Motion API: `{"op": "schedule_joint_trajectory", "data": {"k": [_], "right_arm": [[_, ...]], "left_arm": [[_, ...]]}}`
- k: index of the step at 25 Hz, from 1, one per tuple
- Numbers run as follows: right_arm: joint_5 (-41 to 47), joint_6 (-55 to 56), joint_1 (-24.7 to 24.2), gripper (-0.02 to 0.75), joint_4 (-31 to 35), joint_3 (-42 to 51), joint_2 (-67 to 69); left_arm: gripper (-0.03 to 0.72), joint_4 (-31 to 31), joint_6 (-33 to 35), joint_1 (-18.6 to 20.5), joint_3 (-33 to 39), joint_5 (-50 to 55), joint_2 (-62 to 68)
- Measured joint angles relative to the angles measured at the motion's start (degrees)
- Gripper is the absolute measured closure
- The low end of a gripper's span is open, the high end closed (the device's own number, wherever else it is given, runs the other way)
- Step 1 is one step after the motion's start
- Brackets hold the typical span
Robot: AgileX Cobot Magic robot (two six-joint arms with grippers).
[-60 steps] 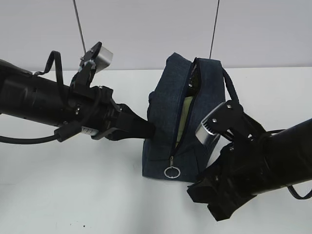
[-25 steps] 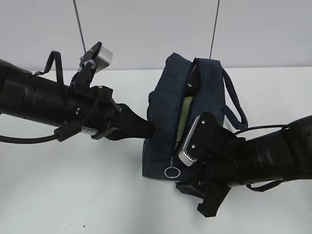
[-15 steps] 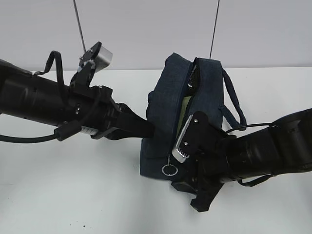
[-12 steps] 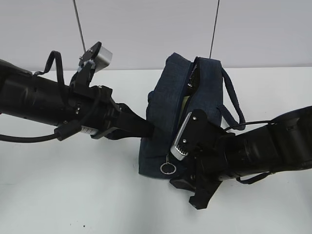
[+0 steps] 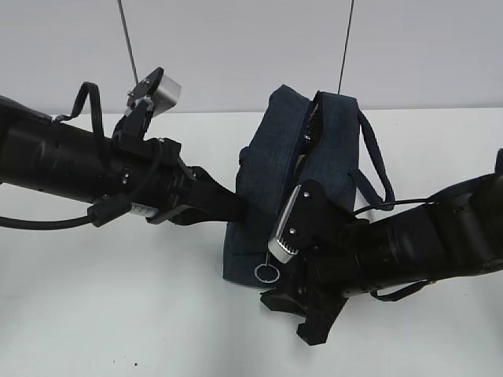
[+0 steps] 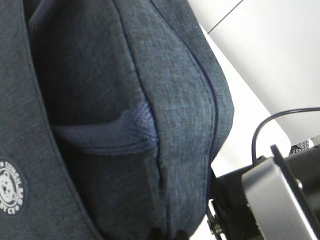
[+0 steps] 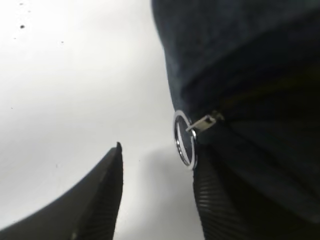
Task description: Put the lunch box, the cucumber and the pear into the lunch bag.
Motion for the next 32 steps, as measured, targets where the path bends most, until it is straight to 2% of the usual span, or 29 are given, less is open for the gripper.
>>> {"op": "schedule_joint_trajectory", "data": {"k": [5, 12, 32], "right_arm": [[0.13, 0.00, 0.00, 0.384, -0.95, -0.09, 0.00], [1.22, -0.09, 0.00, 0.456, -0.88, -0.09, 0.00], [1.65, -0.12, 0.00, 0.463, 0.29, -2.06, 2.33]], "left_arm": [[0.707, 0.00, 0.00, 0.00, 0.00, 0.00, 0.00], [0.707, 0.00, 0.00, 0.00, 0.00, 0.00, 0.00], [0.707, 0.00, 0.00, 0.00, 0.00, 0.00, 0.00]]}}
